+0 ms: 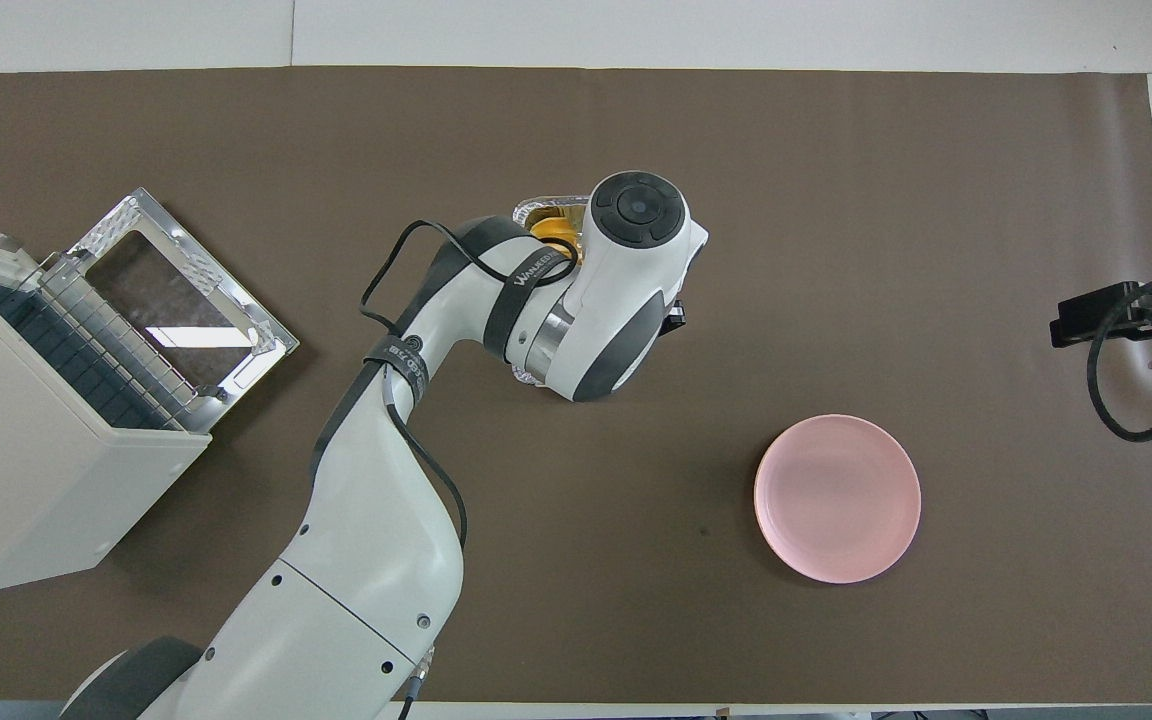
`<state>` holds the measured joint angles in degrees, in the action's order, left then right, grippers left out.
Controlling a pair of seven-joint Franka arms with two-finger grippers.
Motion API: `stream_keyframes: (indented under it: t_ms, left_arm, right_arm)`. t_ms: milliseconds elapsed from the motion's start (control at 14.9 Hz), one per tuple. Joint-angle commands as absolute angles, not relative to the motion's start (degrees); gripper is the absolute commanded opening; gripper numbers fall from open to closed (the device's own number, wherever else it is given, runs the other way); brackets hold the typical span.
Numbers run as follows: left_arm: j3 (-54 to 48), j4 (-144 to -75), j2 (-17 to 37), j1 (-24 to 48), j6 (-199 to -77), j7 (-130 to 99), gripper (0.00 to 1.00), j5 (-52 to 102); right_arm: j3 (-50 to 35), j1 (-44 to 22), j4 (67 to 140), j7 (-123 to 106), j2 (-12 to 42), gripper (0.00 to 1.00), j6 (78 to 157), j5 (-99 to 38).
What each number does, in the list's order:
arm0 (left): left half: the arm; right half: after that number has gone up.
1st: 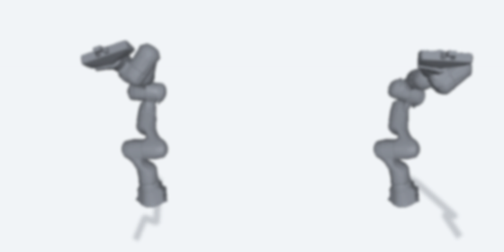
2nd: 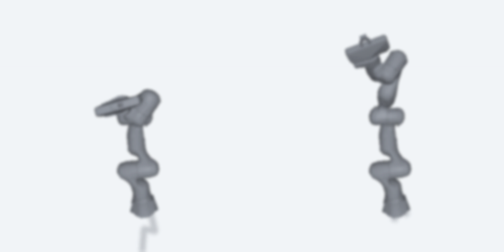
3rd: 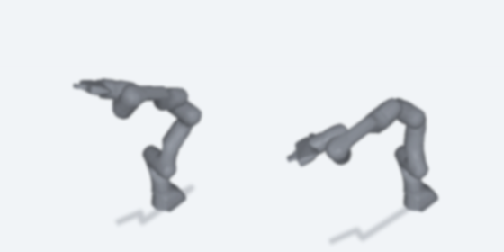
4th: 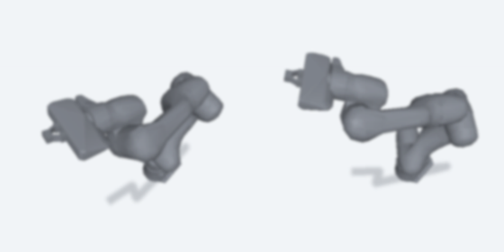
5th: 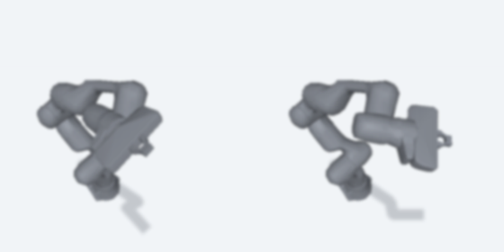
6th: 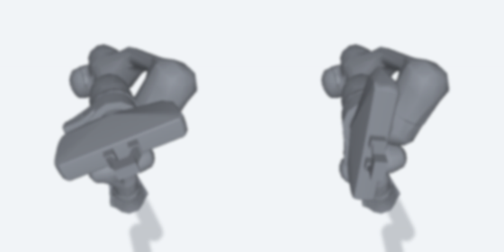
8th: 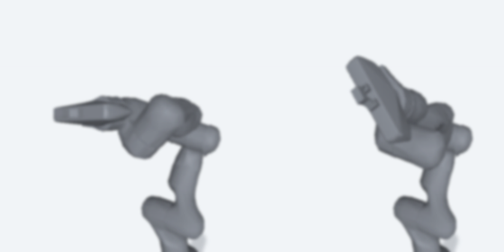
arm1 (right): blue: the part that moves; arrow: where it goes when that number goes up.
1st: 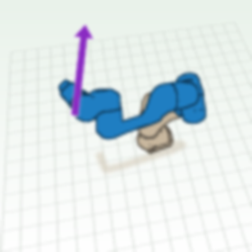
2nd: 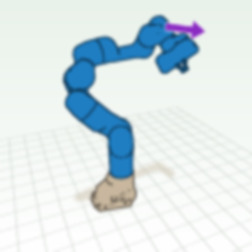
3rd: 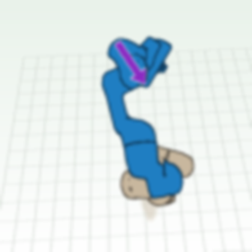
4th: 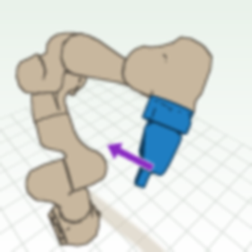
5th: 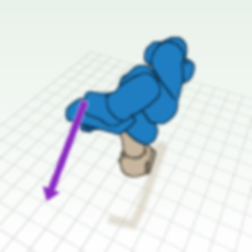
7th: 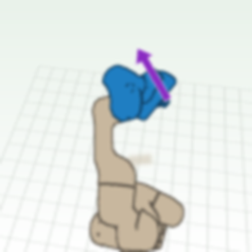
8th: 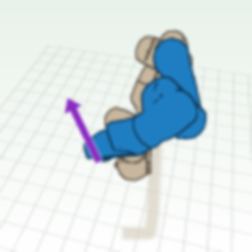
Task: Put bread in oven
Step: 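Lower the foil tray with the left gripper into the toaster oven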
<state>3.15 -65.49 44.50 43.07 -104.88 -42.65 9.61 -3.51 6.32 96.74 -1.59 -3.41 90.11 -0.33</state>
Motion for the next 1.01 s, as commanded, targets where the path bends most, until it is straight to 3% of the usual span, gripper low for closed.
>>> stream_keyframes:
  t_ms: [0, 537, 940]
  left_arm:
    - [4.3, -65.6, 39.6, 38.4, -97.1, -42.8, 0.0, 11.8]
    - [20.5, -66.0, 36.7, 37.6, -87.4, -48.0, 0.0, 10.5]
    - [26.0, -69.2, 36.3, 35.0, -85.8, -49.6, 0.0, 10.5]
  right_arm:
    - [-4.0, 6.9, 96.5, -1.0, -3.6, 1.0, 89.4, -1.1]
    - [-4.0, 6.9, 96.5, -1.0, -3.6, 1.0, 89.4, -1.1]
    - [-4.0, 6.9, 96.5, -1.0, -3.6, 1.0, 89.4, -1.1]
